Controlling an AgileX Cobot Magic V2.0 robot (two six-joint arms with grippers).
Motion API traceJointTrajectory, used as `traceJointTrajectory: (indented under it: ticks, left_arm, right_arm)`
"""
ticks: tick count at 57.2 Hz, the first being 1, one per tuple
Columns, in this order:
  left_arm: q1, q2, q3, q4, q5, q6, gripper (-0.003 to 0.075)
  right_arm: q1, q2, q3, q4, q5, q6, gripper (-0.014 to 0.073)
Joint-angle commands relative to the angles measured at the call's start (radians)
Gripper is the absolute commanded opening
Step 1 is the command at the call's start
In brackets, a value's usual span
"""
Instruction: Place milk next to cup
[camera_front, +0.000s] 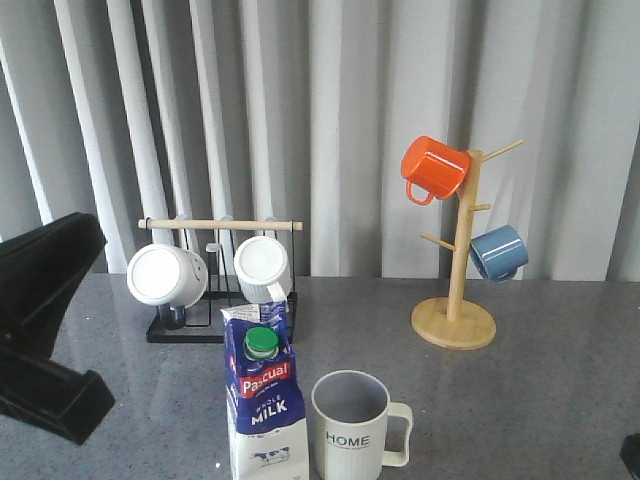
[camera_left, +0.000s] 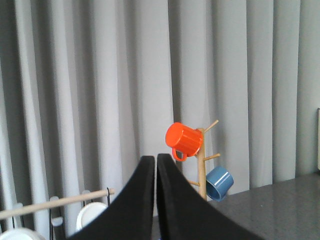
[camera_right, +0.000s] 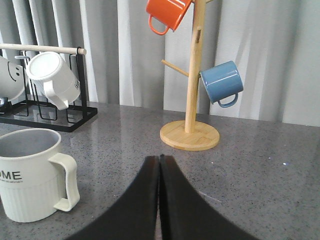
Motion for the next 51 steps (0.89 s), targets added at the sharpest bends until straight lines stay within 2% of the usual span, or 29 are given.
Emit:
traceJointTrajectory:
  ticks: [1, 4, 10, 17, 26, 36, 44, 51]
  left_arm:
    - [0.002, -0.007, -0.024, 0.241, -0.068, -0.006, -0.0008]
    - [0.009, -0.011, -0.024, 0.327, -0.069, -0.013, -0.0008]
    - [0.064, -0.011, -0.024, 0.309, -0.052, -0.102, -0.0008]
    - [0.198, -0.011, -0.024, 0.356, 0.087, -0.274, -0.0008]
    - [0.368, -0.011, -0.024, 0.624, 0.390, -0.622, -0.0008]
    - [0.507, -0.023, -0.014, 0.891, 0.529, -0.974, -0.0008]
    - [0.546, -0.069, 0.016, 0.947, 0.612, -1.038, -0.0008]
    - [0.546, -0.129, 0.081, 0.936, 0.593, -1.034, -0.0008]
  right_arm:
    - [-0.004, -0.007, -0.033, 0.004, -0.070, -0.006, -0.0006]
    - [-0.004, -0.007, -0.033, 0.004, -0.070, -0.006, -0.0006]
    - [-0.004, -0.007, -0.033, 0.004, -0.071, -0.006, -0.0006]
    - [-0.004, -0.007, -0.033, 0.004, -0.071, -0.006, -0.0006]
    - [-0.004, -0.007, -0.033, 0.004, -0.071, -0.006, -0.0006]
    - [-0.004, -0.007, -0.033, 0.004, -0.071, -0.006, -0.0006]
    - [-0.004, -0.007, -0.033, 0.004, -0.070, -0.006, -0.0006]
    - [-0.004, -0.007, -0.033, 0.004, -0.070, -0.006, -0.0006]
